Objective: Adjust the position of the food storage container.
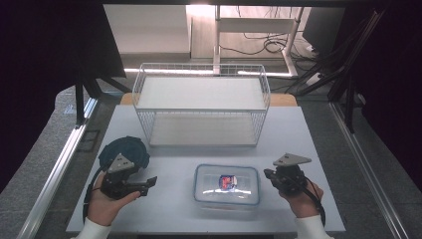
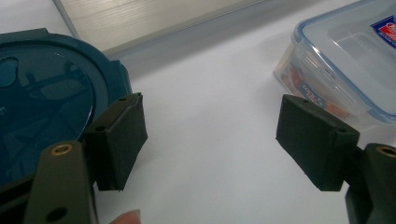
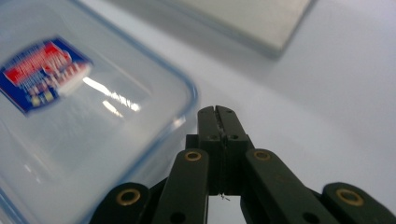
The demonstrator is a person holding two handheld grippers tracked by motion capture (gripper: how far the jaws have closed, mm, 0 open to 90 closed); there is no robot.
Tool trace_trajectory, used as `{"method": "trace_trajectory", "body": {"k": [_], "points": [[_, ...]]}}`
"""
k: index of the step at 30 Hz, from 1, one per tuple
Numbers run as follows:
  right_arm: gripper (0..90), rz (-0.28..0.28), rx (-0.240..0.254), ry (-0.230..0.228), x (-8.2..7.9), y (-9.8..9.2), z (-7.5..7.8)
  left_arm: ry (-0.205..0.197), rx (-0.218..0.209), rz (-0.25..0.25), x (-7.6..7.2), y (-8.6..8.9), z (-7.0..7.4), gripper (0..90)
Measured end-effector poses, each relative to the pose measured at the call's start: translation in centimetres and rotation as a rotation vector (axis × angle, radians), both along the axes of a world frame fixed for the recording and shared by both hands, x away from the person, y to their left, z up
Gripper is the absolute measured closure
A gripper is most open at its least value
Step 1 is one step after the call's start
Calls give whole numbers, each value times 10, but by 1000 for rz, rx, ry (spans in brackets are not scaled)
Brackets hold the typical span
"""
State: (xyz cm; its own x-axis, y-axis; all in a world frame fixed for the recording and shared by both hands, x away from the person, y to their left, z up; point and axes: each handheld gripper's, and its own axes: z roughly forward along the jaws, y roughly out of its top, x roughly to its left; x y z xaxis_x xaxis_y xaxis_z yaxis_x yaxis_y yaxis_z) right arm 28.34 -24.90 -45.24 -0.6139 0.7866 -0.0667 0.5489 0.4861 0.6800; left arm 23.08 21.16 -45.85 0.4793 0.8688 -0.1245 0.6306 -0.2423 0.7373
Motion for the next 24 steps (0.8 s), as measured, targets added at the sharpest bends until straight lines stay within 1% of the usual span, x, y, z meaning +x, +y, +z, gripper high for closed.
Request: {"method": "trace_trajectory", "body": {"k": [3, 4, 5, 6, 7, 8, 10, 12, 13, 14, 15, 20, 22, 24], "points": [[890, -20, -25, 61, -1, -5, -14, 4, 3, 5, 1, 0, -1, 240], [890, -20, -25, 61, -1, -5, -14, 4, 3, 5, 1, 0, -1, 240], [890, -23, -35, 97, 0, -5, -23, 3, 4, 4, 1, 0, -1, 240], [890, -21, -43, 105, 0, -3, -26, 3, 5, 3, 1, 0, 0, 240], [890, -21, -43, 105, 0, -3, -26, 3, 5, 3, 1, 0, 0, 240], [890, -13, -51, 120, 0, 1, -30, 1, 5, 2, 1, 0, 0, 240], [890, -5, -54, 121, 0, 3, -30, 1, 7, -1, 1, 0, 0, 240], [890, 15, -59, 125, 0, 10, -30, -1, 5, 3, 0, 1, 0, 240], [890, 15, -59, 125, 0, 10, -30, -1, 5, 3, 0, 1, 0, 240], [890, 13, -73, 123, 0, 15, -29, -2, 6, 4, 0, 1, 0, 240], [890, 12, -75, 124, 1, 16, -29, -2, 7, 4, 1, 1, -1, 240], [890, 32, -70, 125, 3, 23, -30, 6, 10, 8, 2, -1, -3, 239], [891, 62, -69, 126, 5, 32, -30, 11, 13, 10, 3, -1, -4, 239], [891, 71, -68, 124, 6, 35, -30, 12, 14, 10, 3, -1, -5, 239]]}}
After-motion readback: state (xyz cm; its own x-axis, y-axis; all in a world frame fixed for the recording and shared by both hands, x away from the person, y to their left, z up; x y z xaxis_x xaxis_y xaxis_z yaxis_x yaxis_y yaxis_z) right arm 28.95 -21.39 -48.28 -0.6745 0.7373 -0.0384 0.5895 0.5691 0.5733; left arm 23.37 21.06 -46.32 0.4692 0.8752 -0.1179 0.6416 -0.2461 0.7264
